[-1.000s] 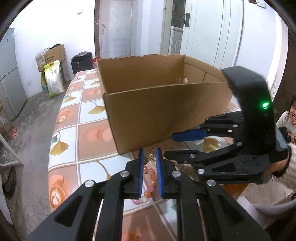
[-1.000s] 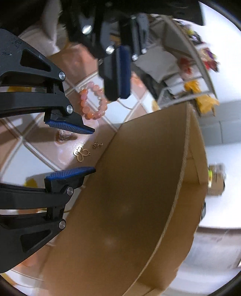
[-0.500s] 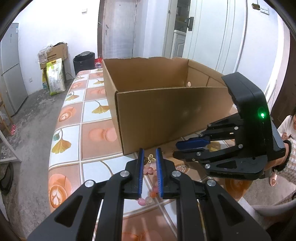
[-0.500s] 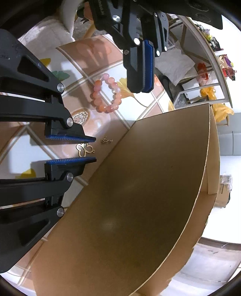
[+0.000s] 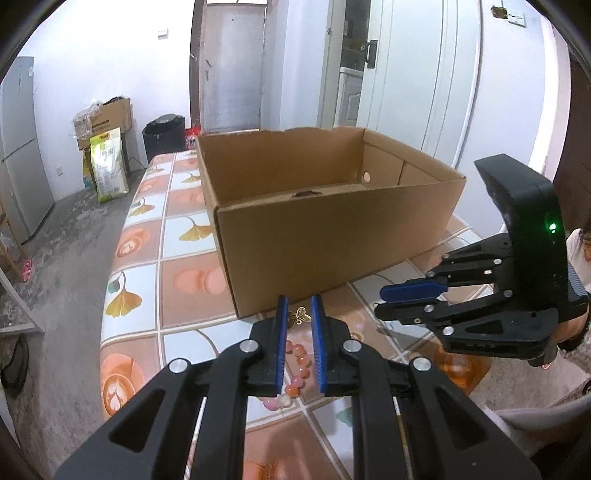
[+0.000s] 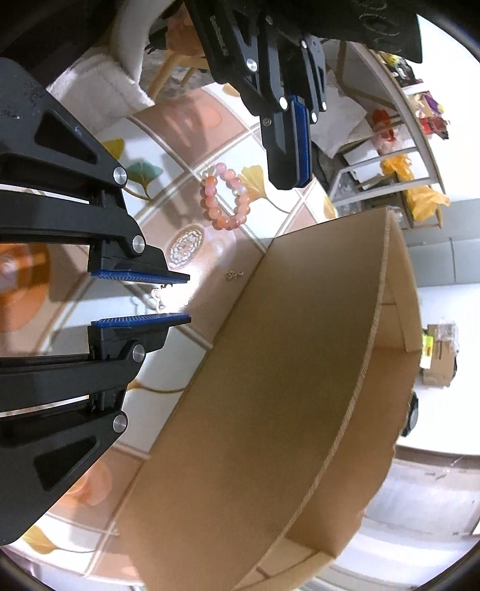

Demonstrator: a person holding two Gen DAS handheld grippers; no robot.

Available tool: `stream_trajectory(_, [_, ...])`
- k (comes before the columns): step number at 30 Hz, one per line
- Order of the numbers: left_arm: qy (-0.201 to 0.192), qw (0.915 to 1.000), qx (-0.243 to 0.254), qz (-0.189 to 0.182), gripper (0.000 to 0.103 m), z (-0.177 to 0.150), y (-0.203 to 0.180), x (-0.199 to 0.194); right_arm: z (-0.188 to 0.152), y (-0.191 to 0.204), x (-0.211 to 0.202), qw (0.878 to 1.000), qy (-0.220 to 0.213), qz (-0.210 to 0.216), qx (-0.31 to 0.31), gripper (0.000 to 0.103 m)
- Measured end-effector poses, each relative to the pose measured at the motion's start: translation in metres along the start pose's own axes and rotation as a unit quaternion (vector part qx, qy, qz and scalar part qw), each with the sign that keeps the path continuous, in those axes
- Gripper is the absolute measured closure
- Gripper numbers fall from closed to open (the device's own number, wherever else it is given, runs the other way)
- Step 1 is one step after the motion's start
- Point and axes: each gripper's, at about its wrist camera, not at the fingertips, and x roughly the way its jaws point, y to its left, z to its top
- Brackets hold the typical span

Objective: Organize jewelry
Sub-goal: 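Lift both held charms and carry both grippers over the box, then open both grippers to drop the gold charms into the box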

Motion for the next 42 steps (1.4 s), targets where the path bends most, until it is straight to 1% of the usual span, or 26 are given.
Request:
stream_trajectory(7, [-0.021,0.9996,0.021,0.001,0.091,0.012,-0.015,-0.02,-0.008,0.0,-0.034,0.999,-0.04,0.002,0.022,0.089])
stream_trajectory(11, [-0.048,0.9985,0.026,-0.011,0.091,0.028,-0.021,-0.035,-0.002,-0.005,-0.066,0.996,-0.082,0.005,0.033,0.089])
stream_trajectory(14, [-0.072,0.9964,0.033,-0.03,0.091,0.048,-0.026,-0.043,0.007,-0.013,-0.092,0.991,-0.126,-0.001,0.045,0.089])
stream_trajectory(16, [-0.083,0.9949,0.042,-0.04,0.091,0.064,-0.028,-0.043,0.017,-0.02,-0.1,0.986,-0.152,-0.001,0.062,0.089])
stream_trajectory(18, [-0.085,0.9937,0.051,-0.052,0.091,0.085,-0.029,-0.035,0.023,-0.031,-0.105,0.983,-0.168,-0.003,0.078,0.089])
stream_trajectory(20, [-0.075,0.9936,0.059,-0.061,0.091,0.103,-0.03,-0.023,0.031,-0.042,-0.104,0.981,-0.173,-0.015,0.089,0.089])
stream_trajectory(22, [-0.049,0.9937,0.069,-0.074,0.091,0.123,-0.031,0.0,0.039,-0.054,-0.099,0.981,-0.166,-0.032,0.092,0.089])
stream_trajectory(23, [-0.036,0.9939,0.07,-0.078,0.091,0.13,-0.03,0.009,0.042,-0.065,-0.098,0.982,-0.156,-0.037,0.096,0.089])
stream_trajectory(25, [0.005,0.9942,0.067,-0.084,0.091,0.145,-0.03,0.037,0.051,-0.082,-0.084,0.985,-0.131,-0.037,0.106,0.089])
stream_trajectory(27, [0.054,0.9928,0.054,-0.092,0.091,0.158,-0.029,0.072,0.054,-0.095,-0.071,0.987,-0.108,-0.037,0.117,0.089])
stream_trajectory(28, [0.088,0.9909,0.04,-0.094,0.091,0.166,-0.028,0.093,0.055,-0.102,-0.065,0.987,-0.094,-0.038,0.122,0.089])
stream_trajectory(30, [0.13,0.9864,0.021,-0.099,0.091,0.173,-0.025,0.121,0.054,-0.11,-0.057,0.988,-0.076,-0.038,0.129,0.089])
stream_trajectory(31, [0.153,0.9818,0.008,-0.112,0.091,0.178,-0.024,0.139,0.056,-0.116,-0.049,0.988,-0.064,-0.04,0.132,0.089])
stream_trajectory(34, [0.198,0.9714,-0.017,-0.131,0.091,0.184,-0.025,0.172,0.052,-0.125,-0.042,0.989,-0.049,-0.041,0.134,0.089])
stream_trajectory(36, [0.222,0.9652,-0.025,-0.136,0.091,0.186,-0.026,0.187,0.051,-0.127,-0.042,0.989,-0.042,-0.039,0.133,0.089])
stream_trajectory(38, [0.247,0.9601,-0.033,-0.128,0.091,0.187,-0.028,0.203,0.051,-0.132,-0.038,0.99,-0.034,-0.041,0.134,0.089])
stream_trajectory(40, [0.273,0.9519,-0.05,-0.131,0.091,0.188,-0.027,0.217,0.051,-0.136,-0.037,0.989,-0.034,-0.042,0.134,0.088])
stream_trajectory(42, [0.277,0.9497,-0.061,-0.132,0.088,0.19,-0.025,0.222,0.051,-0.139,-0.037,0.989,-0.037,-0.042,0.137,0.086])
